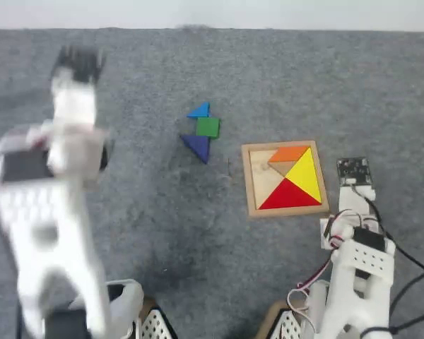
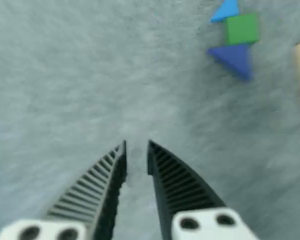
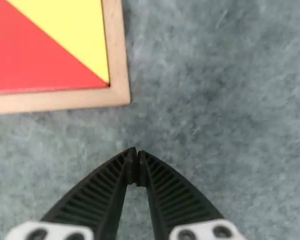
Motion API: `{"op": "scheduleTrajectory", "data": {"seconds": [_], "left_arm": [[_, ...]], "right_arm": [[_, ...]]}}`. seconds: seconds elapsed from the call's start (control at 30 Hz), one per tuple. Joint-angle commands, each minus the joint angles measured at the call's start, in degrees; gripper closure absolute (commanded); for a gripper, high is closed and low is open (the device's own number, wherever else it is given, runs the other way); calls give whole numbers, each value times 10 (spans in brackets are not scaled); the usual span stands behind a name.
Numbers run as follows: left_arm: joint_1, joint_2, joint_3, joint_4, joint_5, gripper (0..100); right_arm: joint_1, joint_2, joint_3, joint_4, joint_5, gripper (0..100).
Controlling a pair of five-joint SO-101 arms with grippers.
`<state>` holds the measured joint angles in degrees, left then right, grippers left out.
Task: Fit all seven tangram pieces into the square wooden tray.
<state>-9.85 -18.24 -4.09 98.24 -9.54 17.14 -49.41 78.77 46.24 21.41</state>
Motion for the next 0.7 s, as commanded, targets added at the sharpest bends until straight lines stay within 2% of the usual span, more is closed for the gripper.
{"op": "scheduleTrajectory", "data": {"seconds": [0.0,0.1,0.2,0.3,0.43,0.67], "left_arm": [[118,151,-101,-13,43,858],[177,229,-128,-99,76,848],[194,300,-146,-189,87,848],[200,376,-167,-243,109,839],[203,478,-219,-255,142,782],[203,641,-356,-232,195,783]], "right_arm": [[7,-29,2,-11,9,989],[11,-27,3,-11,9,989],[13,-29,4,-11,9,991],[27,-29,2,-12,8,990],[41,-29,-2,-15,-11,989],[40,-29,2,-22,-11,989]]}}
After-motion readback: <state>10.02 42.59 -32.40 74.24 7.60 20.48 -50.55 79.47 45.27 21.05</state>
